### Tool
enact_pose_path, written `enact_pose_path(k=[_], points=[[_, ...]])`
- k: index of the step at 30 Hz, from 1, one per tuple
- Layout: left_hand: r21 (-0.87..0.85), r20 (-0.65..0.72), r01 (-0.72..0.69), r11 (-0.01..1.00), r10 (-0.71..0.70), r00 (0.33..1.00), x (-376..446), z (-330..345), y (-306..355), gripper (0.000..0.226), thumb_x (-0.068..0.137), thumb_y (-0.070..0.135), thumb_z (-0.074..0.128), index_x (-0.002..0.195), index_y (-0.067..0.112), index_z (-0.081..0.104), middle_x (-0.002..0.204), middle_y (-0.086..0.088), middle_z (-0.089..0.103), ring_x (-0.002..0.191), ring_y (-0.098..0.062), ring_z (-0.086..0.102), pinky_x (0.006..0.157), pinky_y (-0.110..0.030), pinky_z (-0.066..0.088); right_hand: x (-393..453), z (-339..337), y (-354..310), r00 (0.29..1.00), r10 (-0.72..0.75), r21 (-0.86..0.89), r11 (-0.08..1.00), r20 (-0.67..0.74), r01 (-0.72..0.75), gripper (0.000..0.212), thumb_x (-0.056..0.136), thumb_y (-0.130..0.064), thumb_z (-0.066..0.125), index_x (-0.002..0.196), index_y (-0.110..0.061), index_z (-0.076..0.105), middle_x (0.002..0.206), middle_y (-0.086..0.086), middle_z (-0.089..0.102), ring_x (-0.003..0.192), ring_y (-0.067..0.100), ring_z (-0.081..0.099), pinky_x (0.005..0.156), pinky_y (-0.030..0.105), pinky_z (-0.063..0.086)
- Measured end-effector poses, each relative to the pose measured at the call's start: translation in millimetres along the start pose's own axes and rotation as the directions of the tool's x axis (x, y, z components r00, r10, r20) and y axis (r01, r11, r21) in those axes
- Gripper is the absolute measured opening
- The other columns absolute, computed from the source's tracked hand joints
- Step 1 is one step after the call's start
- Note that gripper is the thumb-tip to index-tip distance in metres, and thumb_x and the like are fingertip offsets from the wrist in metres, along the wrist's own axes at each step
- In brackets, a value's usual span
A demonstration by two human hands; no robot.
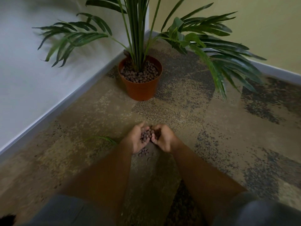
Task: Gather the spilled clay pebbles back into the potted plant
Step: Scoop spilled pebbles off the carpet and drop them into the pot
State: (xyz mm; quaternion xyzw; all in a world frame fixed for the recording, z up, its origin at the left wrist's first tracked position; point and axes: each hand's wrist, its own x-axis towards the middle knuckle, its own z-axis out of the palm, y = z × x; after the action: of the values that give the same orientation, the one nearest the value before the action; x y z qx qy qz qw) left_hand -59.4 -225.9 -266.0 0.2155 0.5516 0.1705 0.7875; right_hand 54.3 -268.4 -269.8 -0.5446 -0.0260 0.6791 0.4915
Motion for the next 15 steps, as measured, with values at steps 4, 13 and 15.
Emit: enact_pose_path(k=[4,13,15], points=[[-0.156,-0.028,-0.013,0.988,0.009,1.000,1.3,10.8,-0.6,0.037,0.103,0.031,0.031,0.078,0.016,0.053,0.072,-0.002,0.057,0.062,-0.008,0.052,0.055,-0.013,0.043,2.7,2.7,0.4,0.998,0.052,0.160,0.986,-0.021,-0.048,0.024,0.095,-0.019,0.040,0.072,-0.016,0.048,0.067,-0.002,0.043,0.052,0.006,0.038,0.038,0.012,0.034],[-0.307,-0.039,-0.092,0.947,0.084,0.996,1.0,15.0,12.4,0.027,0.101,0.016,0.036,0.083,0.011,0.056,0.048,0.002,0.056,0.039,-0.001,0.045,0.036,-0.010,0.038,-2.4,17.5,-6.6,0.995,0.053,0.281,0.959,-0.084,-0.028,0.039,0.098,-0.015,0.029,0.070,-0.010,0.055,0.067,0.008,0.062,0.051,0.014,0.061,0.044,0.019,0.048],[-0.341,-0.050,-0.118,0.932,0.107,0.993,0.1,14.3,15.1,0.026,0.101,0.017,0.038,0.085,0.010,0.057,0.057,0.001,0.055,0.044,-0.003,0.047,0.038,-0.010,0.040,-2.7,19.9,-9.2,0.994,0.054,0.314,0.949,-0.091,-0.023,0.037,0.097,-0.014,0.030,0.074,-0.009,0.057,0.072,0.011,0.065,0.057,0.018,0.065,0.054,0.023,0.054]])
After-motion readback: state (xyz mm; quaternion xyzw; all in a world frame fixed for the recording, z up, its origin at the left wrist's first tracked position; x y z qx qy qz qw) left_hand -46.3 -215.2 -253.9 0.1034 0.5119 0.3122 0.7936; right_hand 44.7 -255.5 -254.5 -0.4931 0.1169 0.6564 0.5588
